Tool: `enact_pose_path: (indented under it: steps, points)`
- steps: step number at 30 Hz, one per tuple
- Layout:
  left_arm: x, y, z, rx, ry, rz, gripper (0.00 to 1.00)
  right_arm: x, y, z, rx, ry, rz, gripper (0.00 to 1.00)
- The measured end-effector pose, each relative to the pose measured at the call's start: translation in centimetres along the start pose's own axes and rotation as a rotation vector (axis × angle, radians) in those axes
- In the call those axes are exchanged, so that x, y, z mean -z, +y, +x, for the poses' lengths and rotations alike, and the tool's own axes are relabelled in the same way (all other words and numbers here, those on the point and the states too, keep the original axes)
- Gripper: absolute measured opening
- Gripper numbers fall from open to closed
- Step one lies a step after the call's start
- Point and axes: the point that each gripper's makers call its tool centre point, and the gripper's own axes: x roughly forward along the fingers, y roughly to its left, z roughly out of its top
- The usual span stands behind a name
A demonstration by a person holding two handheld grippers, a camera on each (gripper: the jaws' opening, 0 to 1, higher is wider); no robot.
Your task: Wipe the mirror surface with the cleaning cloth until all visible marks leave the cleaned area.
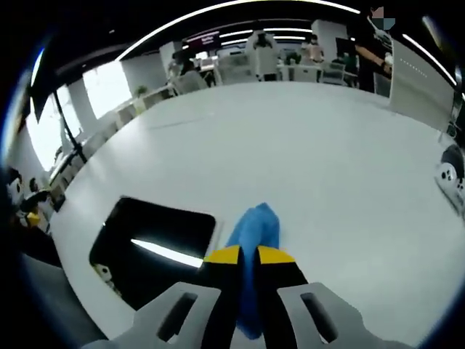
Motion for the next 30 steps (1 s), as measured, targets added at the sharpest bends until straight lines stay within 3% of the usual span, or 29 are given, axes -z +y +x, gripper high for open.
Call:
enact_pose_path:
  steps: [14,23,30]
  points:
    - [0.4,1.6,-0.9,-0.002,-0.006,0.001,0.99,-1.0,4.8,2.8,-0.064,0.027,-0.010,0.02]
    - [0.9,2.5,-1.3,0.002,-0.005,-0.003,0.99,-0.5,5.6,4.4,-0.067,0.067,-0.012,0.02]
    - [1.1,2.9,-1.1,0.010,-0.009,-0.012,0.99,-0.6,5.9,4.5,-0.060,0.083,-0.013,0.01]
